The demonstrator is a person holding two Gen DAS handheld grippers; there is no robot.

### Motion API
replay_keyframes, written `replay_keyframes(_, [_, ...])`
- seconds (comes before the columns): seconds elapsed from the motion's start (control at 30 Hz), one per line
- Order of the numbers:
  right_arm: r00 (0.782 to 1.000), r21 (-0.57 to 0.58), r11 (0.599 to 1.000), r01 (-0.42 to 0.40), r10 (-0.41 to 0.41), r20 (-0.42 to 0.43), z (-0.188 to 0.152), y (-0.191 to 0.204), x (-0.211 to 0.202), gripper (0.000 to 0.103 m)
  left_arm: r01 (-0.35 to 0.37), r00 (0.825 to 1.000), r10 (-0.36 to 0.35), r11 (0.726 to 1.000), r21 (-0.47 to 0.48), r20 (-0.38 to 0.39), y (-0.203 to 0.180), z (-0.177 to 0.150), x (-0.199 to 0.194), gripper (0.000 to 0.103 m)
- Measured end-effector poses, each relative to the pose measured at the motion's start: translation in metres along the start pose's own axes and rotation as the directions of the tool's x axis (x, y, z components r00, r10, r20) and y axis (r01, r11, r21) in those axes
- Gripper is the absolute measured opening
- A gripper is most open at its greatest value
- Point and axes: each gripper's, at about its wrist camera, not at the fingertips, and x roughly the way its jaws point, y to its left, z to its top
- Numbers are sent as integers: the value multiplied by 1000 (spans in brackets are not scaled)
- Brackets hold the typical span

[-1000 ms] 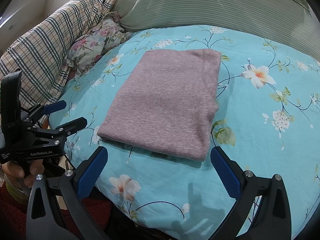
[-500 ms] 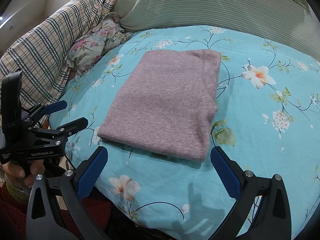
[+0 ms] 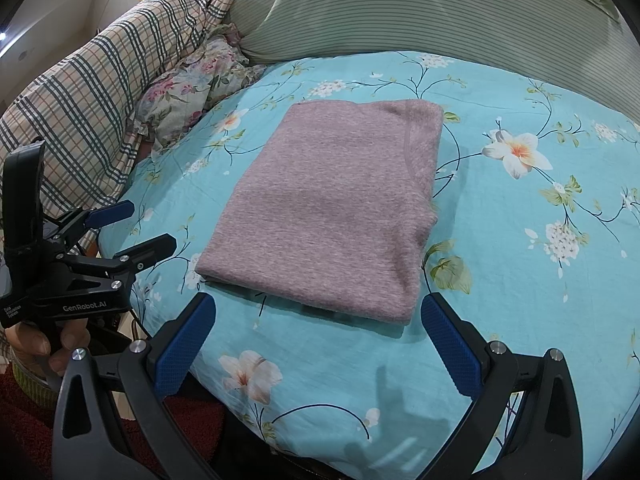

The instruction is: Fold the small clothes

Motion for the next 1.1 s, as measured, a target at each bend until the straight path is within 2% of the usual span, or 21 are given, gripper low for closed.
replay_keyframes(0.93, [1000,28,1000,13,-13,-8,21,-18,18,102,8,1000,-8,1000,-10,7,0,15,17,95])
replay_keyframes(1.1, [1000,38,999,9,-9,-12,24,-20,23,102,17,1000,-17,999,-35,-1,3,16,20,95])
